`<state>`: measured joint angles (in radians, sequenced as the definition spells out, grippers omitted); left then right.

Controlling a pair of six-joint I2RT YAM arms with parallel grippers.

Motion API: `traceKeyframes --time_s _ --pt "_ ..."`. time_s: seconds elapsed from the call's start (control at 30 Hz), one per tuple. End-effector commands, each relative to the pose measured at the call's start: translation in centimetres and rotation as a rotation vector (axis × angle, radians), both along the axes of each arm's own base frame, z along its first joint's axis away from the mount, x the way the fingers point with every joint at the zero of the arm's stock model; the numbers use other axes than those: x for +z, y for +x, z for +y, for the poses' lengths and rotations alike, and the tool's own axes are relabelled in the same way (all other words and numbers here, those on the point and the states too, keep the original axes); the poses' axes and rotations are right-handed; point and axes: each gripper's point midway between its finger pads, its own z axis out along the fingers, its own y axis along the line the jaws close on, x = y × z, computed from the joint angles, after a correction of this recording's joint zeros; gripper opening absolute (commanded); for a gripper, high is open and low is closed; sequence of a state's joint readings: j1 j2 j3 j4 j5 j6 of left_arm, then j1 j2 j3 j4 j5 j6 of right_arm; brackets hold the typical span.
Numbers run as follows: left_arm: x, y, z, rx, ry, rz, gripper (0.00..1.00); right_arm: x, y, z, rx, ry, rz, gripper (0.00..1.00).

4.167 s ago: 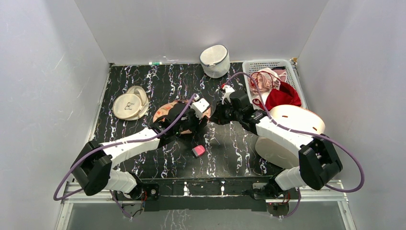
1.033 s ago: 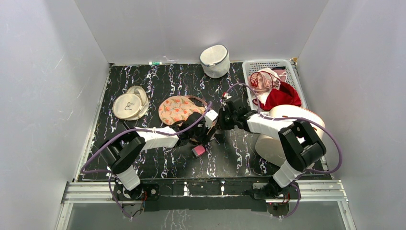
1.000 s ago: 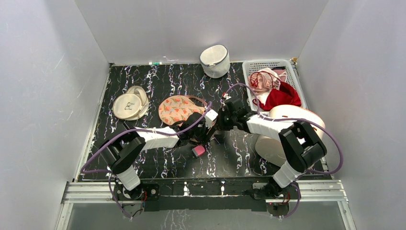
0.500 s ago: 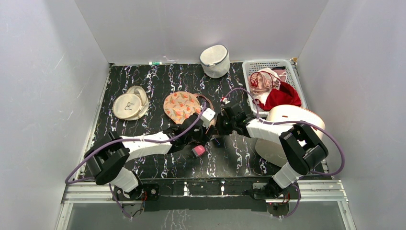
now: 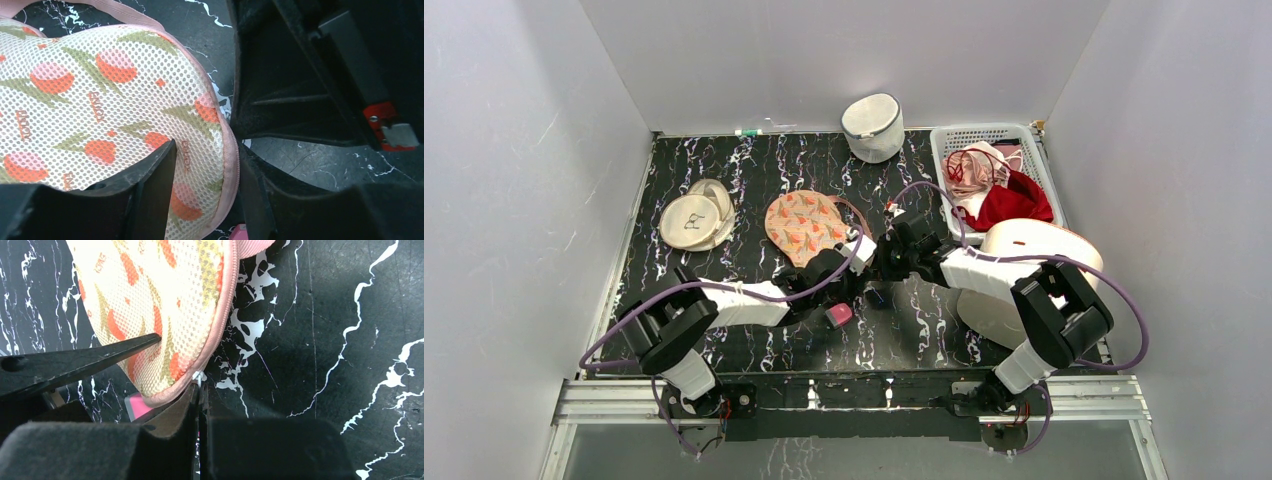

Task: Unzip the laundry bag and remove the bra
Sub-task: Unzip the laundry bag at the center of the board.

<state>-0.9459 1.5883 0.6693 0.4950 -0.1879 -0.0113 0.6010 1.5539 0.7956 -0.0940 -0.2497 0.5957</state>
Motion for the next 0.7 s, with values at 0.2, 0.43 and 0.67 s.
traceKeyframes --time_s 0.2,0.43,0.67 --pt "-1.6 1.2 1.7 0.113 0.072 -0.016 0.22 1.0 1.6 -0.8 0.024 -0.083 -0.102 0.0" --pt "-2.4 0.4 2.4 0.096 0.093 0.0 0.14 1.1 4.4 -2.1 0.008 -0.164 -0.147 0.0" --pt "-2.8 -0.3 2.7 0.083 0.081 0.017 0.12 1.1 8.3 -2.2 0.009 -0.23 -0.227 0.0"
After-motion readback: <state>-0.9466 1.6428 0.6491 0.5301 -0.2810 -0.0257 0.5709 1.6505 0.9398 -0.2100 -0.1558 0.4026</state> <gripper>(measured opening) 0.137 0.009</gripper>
